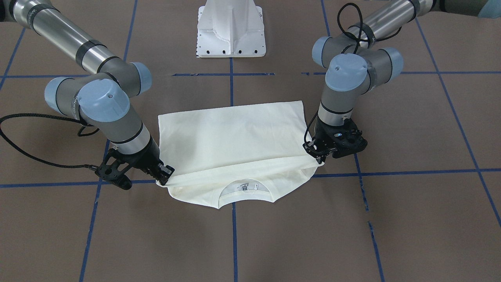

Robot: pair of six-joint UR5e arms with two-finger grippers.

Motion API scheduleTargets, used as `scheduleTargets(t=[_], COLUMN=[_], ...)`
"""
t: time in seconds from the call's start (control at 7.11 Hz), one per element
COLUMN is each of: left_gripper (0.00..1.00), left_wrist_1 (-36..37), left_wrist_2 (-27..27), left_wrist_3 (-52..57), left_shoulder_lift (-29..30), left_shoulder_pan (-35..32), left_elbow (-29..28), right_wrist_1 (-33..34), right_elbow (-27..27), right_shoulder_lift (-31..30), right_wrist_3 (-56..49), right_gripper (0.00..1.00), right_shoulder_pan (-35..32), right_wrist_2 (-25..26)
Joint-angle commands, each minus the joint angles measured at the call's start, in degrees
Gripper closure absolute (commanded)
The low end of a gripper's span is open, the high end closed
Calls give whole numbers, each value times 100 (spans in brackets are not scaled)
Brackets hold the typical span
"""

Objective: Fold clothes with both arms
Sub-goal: 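Hold both grippers at the folded edge near the collar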

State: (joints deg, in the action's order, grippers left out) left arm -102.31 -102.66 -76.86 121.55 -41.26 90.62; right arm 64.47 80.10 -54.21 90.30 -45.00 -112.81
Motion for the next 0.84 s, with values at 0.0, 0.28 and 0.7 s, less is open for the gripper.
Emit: scheduleTargets(t=[0.0,0.28,0.7], left_gripper=[15,0,0], left_wrist_1=[-8,53,97], left_wrist_2=[-9,-35,-35], left_wrist_3=[-13,13,-13], left_shoulder_lift=[88,185,132], left_shoulder_pan=[4,-5,-5], left_elbow=[0,52,447], right_wrist_1=[-110,-310,-506], right_elbow=[-29,-3,1124], right_shoulder_lift=[-55,-125,-1070], right_wrist_3=[5,-108,-22], right_gripper=[12,0,0], right_shoulder_pan=[0,0,385], right_wrist_2=[31,-13,66])
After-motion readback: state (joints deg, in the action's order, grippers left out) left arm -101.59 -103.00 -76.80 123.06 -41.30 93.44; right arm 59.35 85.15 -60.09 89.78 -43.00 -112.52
